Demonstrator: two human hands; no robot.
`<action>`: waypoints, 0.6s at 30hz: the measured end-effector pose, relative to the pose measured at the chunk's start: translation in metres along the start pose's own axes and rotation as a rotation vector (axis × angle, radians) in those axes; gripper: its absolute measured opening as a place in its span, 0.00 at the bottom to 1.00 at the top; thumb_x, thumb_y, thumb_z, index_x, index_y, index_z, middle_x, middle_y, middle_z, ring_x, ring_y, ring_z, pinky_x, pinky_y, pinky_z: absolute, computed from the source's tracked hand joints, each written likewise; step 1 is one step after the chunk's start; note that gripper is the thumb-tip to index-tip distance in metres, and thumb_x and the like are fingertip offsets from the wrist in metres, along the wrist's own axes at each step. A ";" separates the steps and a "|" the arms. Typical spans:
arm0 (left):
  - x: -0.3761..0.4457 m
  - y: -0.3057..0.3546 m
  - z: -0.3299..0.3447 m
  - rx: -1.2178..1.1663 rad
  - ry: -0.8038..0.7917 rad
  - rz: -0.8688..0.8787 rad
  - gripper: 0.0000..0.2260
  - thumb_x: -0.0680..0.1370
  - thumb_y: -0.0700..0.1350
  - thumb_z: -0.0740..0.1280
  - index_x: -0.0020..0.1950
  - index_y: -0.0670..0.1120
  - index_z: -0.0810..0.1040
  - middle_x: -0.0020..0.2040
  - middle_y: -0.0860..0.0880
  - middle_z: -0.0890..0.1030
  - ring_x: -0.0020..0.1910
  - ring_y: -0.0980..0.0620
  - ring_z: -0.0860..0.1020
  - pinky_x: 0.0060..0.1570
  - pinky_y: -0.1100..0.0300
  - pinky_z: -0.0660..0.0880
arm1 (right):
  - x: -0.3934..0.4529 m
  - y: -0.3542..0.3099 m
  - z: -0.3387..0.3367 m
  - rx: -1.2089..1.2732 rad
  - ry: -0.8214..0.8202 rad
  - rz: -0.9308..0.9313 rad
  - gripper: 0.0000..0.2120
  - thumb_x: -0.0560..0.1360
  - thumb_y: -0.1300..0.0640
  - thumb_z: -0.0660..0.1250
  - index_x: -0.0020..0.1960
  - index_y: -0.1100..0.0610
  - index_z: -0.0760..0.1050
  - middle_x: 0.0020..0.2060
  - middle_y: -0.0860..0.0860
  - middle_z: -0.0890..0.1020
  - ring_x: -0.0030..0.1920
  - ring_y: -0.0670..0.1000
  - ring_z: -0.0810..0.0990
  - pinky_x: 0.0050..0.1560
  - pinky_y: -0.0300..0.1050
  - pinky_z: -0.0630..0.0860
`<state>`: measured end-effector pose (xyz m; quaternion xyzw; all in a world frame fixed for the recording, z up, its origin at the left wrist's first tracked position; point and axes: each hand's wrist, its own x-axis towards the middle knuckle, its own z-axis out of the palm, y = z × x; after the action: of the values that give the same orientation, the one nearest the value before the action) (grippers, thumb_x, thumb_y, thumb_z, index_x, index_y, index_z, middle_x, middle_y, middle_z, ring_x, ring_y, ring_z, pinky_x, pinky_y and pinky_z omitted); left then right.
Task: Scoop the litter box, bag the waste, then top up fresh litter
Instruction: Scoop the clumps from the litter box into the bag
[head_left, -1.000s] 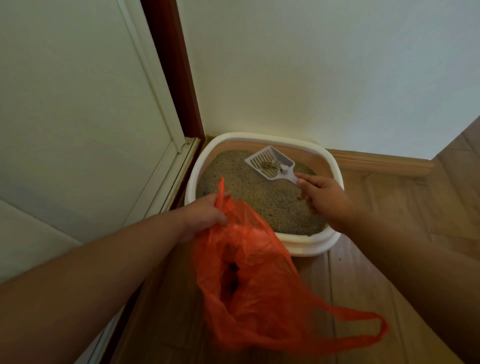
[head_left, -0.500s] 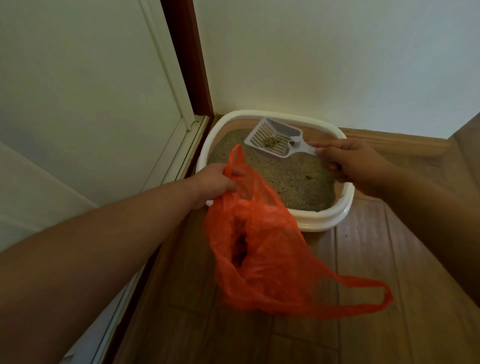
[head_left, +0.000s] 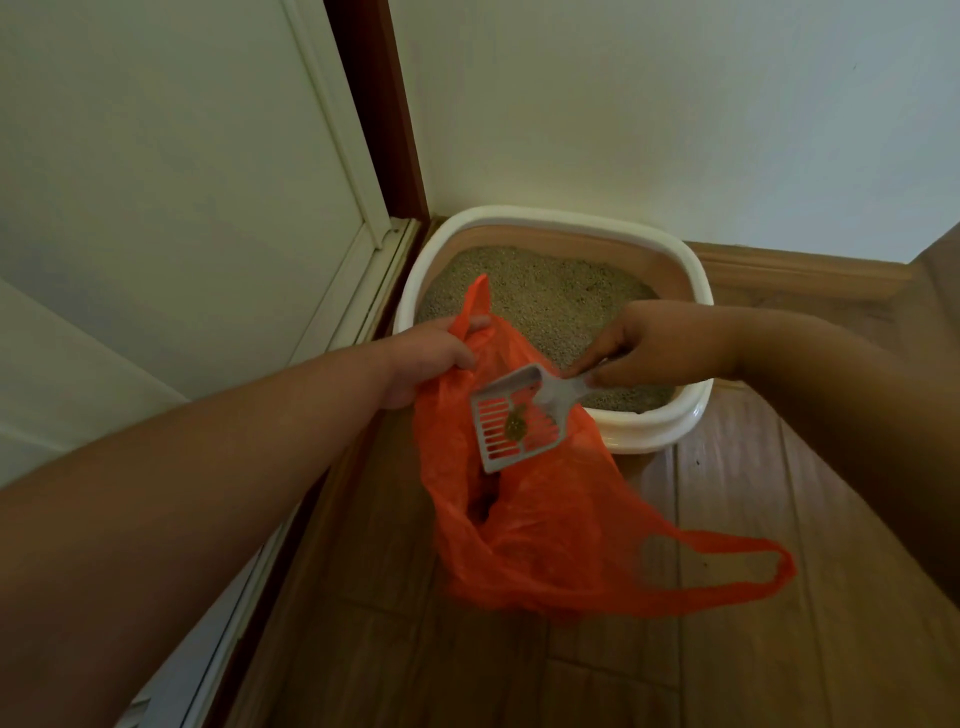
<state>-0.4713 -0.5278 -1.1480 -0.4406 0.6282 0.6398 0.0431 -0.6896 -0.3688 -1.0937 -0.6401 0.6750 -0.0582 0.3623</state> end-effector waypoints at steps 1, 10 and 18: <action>0.001 0.001 0.000 -0.024 -0.004 0.002 0.33 0.77 0.29 0.59 0.79 0.55 0.70 0.64 0.40 0.82 0.62 0.37 0.82 0.66 0.38 0.77 | 0.003 -0.011 0.002 -0.067 -0.020 -0.011 0.11 0.80 0.50 0.69 0.59 0.39 0.83 0.39 0.40 0.85 0.37 0.41 0.79 0.46 0.42 0.76; 0.009 -0.002 -0.002 -0.158 -0.050 0.036 0.32 0.77 0.29 0.61 0.76 0.55 0.74 0.66 0.42 0.82 0.65 0.37 0.81 0.69 0.37 0.74 | -0.004 -0.067 -0.003 -0.533 -0.017 -0.071 0.15 0.79 0.47 0.61 0.53 0.52 0.85 0.43 0.50 0.87 0.42 0.52 0.83 0.46 0.51 0.81; 0.009 -0.002 -0.002 -0.147 -0.049 0.058 0.33 0.76 0.29 0.61 0.75 0.57 0.74 0.66 0.40 0.81 0.58 0.40 0.83 0.61 0.43 0.79 | -0.002 -0.078 0.009 -0.523 -0.040 -0.078 0.14 0.81 0.55 0.61 0.58 0.52 0.84 0.49 0.49 0.86 0.47 0.53 0.81 0.51 0.50 0.78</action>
<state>-0.4746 -0.5341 -1.1548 -0.4083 0.5909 0.6957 0.0073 -0.6210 -0.3770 -1.0571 -0.7386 0.6345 0.1172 0.1954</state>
